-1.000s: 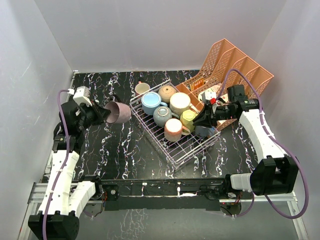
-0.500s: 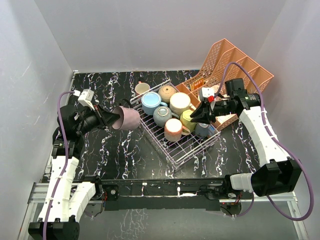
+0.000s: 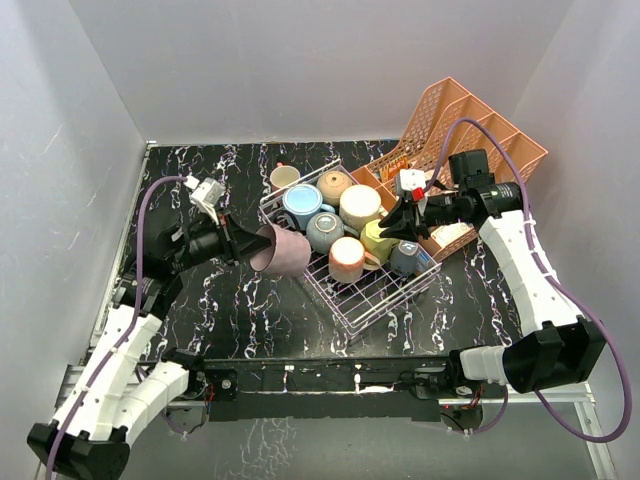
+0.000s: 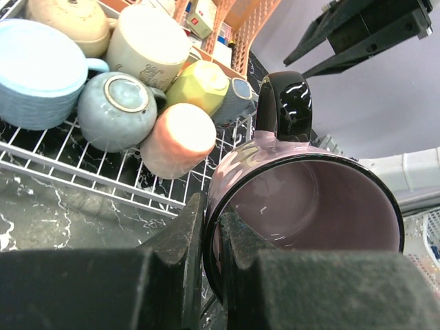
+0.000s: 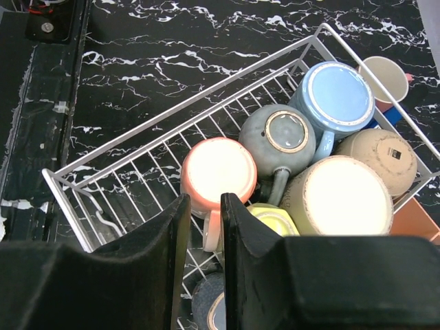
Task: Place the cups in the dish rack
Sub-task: Turn the cup upside down in the dish rack.
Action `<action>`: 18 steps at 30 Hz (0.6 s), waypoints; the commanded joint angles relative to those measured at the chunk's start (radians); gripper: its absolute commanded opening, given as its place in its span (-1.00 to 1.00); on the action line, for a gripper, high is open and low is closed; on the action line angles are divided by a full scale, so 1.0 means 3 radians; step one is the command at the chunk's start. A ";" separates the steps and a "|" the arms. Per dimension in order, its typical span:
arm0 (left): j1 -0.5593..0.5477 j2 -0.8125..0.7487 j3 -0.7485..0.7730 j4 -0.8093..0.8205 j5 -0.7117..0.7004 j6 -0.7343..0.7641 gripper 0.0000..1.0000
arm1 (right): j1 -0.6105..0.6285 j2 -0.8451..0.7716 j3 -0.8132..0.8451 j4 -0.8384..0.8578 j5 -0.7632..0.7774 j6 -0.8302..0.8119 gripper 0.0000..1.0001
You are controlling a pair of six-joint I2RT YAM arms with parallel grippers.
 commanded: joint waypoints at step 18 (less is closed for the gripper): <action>-0.1519 0.0462 0.0762 0.0196 -0.1066 0.1466 -1.00 | -0.0003 -0.0173 0.0369 0.0383 0.0117 0.1252 -0.41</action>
